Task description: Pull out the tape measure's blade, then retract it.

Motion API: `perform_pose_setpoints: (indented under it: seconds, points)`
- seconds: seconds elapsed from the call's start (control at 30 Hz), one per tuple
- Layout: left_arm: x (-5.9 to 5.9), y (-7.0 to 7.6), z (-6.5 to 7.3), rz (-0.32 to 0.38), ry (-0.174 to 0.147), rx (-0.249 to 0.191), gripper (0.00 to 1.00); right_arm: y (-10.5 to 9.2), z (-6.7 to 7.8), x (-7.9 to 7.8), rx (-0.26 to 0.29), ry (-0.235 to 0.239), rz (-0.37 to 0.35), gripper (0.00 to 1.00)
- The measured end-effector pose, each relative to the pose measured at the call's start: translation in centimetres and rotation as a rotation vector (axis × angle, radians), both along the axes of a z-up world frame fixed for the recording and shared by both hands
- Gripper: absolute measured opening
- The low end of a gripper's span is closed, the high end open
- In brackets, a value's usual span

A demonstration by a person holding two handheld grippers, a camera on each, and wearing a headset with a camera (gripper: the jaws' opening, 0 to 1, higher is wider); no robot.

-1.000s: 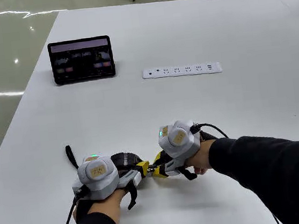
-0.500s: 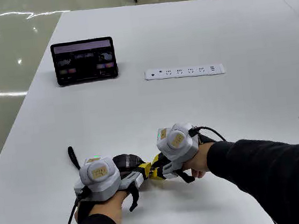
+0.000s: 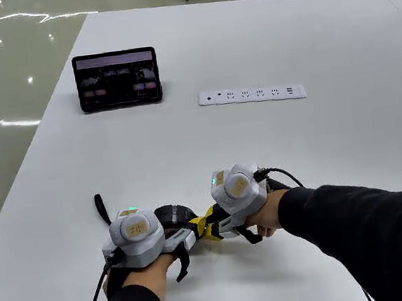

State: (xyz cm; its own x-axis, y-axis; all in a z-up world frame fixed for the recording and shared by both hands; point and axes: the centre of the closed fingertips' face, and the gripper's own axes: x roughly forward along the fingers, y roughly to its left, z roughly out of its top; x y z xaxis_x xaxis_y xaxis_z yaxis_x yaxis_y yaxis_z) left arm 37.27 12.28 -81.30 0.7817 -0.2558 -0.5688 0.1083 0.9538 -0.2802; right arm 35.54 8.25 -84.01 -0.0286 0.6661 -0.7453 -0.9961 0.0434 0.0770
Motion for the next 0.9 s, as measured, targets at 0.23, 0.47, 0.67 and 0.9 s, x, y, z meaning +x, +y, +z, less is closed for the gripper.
perform_pose_setpoints:
  seconds: [0.23,0.47,0.67,0.9]
  points:
    - [-0.04,-0.01,0.02,0.0,0.0,0.0,0.62,-0.04,0.01,-0.01,-0.002,0.001,0.0,0.11]
    - [-0.04,0.03,0.02,0.0,-0.001,0.0,0.62,-0.08,0.1,-0.09,-0.002,0.002,-0.001,0.11]
    - [-0.06,0.05,0.05,0.001,-0.002,0.0,0.62,-0.1,-0.01,0.0,-0.004,0.003,0.001,0.11]
    - [-0.06,0.03,0.07,-0.006,-0.006,0.003,0.63,-0.05,0.12,-0.11,-0.012,0.002,0.001,0.12]
